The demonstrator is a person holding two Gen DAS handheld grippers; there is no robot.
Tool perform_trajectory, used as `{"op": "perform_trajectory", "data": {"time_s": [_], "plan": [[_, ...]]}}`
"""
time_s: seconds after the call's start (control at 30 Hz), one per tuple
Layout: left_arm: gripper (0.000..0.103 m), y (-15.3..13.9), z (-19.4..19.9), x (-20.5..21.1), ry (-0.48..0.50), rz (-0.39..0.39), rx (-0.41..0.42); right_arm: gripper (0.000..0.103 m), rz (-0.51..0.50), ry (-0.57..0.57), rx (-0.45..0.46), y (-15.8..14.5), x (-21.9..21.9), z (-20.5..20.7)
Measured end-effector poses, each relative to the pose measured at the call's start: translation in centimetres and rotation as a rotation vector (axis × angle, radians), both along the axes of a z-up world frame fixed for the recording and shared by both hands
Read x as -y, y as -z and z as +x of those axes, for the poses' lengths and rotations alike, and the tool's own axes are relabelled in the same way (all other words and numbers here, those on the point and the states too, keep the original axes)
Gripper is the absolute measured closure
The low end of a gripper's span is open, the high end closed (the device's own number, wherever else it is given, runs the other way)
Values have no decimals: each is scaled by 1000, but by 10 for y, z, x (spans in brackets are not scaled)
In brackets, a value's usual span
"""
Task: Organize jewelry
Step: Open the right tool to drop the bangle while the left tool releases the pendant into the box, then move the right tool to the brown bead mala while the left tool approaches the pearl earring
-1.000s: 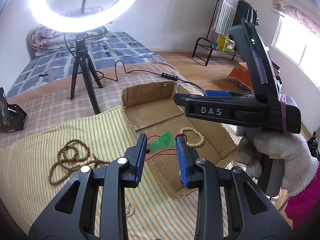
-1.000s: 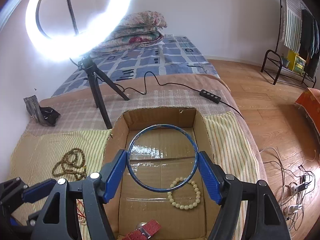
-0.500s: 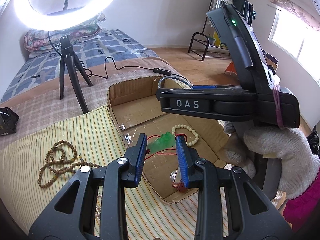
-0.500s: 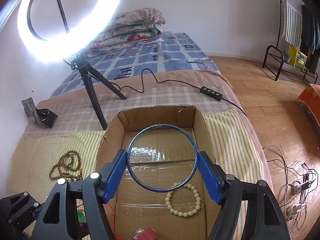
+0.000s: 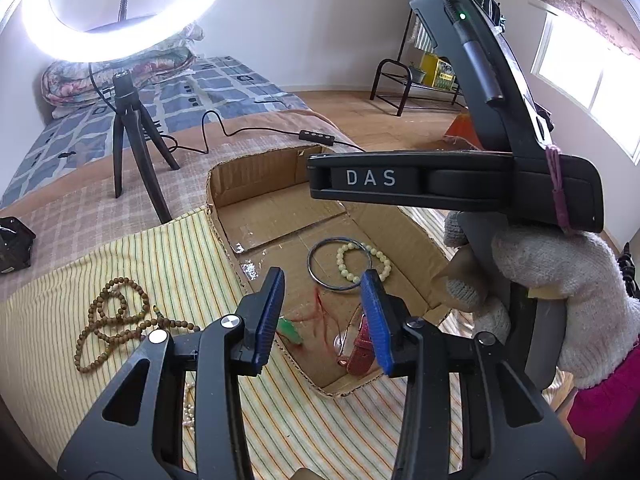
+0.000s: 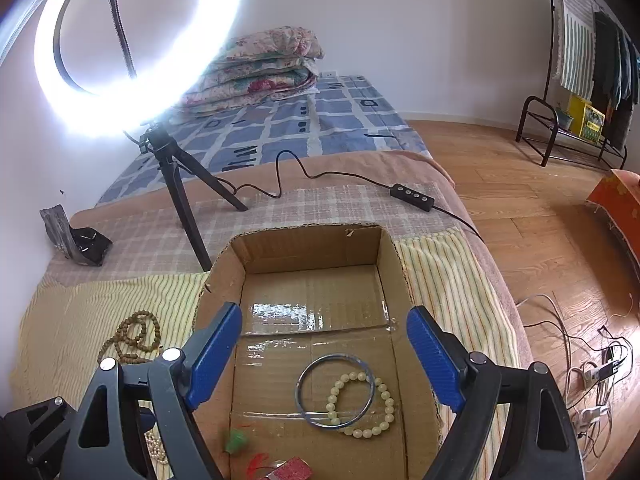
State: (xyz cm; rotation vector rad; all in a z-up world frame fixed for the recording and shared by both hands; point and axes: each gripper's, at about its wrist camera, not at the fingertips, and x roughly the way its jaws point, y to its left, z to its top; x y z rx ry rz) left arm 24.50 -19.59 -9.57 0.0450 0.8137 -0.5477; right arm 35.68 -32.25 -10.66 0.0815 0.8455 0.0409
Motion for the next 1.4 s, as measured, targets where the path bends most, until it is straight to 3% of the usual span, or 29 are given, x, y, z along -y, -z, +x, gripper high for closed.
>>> {"op": "perform_trajectory", "data": {"time_s": [0.53, 0.93, 1.4], "plan": [[63, -17, -14, -38, -25, -19, 21, 17, -20, 12, 49, -24, -10, -20], [63, -21, -23, -122, -134, 1, 29, 17, -12, -35, 64, -33, -41, -30], [63, -7, -24, -211, -268, 0, -7, 12, 3, -187, 53, -34, -110, -28]]}}
